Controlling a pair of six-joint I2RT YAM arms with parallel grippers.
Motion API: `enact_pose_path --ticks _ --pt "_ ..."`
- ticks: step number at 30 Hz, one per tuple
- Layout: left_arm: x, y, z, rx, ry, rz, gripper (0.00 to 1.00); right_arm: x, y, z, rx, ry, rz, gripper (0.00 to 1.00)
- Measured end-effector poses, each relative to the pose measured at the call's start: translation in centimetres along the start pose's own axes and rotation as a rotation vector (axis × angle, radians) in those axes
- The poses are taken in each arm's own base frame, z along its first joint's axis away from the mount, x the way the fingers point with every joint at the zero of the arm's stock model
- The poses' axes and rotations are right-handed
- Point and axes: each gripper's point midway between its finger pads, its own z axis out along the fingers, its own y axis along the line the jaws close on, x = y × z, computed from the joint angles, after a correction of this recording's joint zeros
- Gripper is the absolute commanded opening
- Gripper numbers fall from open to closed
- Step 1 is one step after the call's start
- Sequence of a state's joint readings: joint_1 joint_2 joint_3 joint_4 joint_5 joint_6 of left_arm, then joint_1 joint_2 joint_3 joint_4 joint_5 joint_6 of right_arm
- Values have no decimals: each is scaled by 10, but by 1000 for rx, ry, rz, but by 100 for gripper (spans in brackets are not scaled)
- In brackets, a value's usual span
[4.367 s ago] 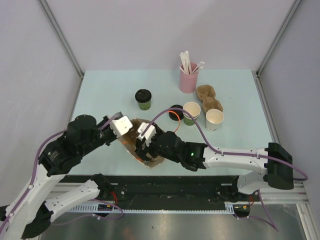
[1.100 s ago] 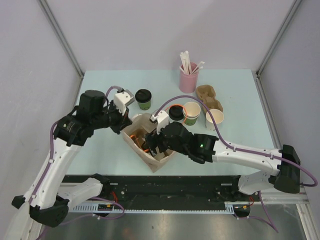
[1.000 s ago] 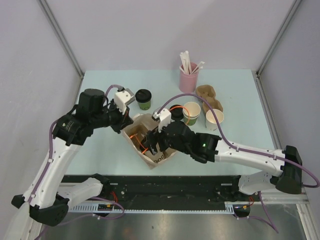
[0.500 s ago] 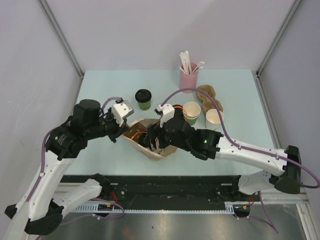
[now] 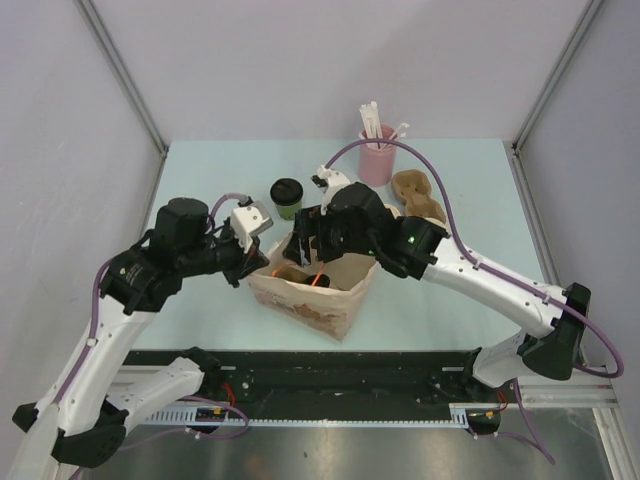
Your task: Pack the takeout coffee
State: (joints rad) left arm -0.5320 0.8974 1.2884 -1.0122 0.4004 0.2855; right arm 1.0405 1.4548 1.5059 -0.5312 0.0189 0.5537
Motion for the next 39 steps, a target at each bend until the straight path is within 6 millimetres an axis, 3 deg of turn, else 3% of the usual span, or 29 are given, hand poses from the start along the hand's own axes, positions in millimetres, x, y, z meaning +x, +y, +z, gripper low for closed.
enact_pose_path --ticks 9,16,23,28,33,39 --pt "-2 2 -5 -41 -16 -48 0 13 0 -6 -62 140 12 77" --pt "-3 8 -13 -87 -32 -2 1 11 3 -2 -82 156 -32 75" --pt "-1 8 -16 -92 -48 50 0 -7 -10 -2 19 73 4 71" --pt "-3 10 -16 -99 -58 54 0 -22 -13 -14 49 8 -6 72" --pt "-2 18 -4 -104 -16 36 0 -5 -23 -27 49 22 -38 71" --pt "-12 43 13 -149 67 60 0 12 -29 -30 45 56 -30 71"
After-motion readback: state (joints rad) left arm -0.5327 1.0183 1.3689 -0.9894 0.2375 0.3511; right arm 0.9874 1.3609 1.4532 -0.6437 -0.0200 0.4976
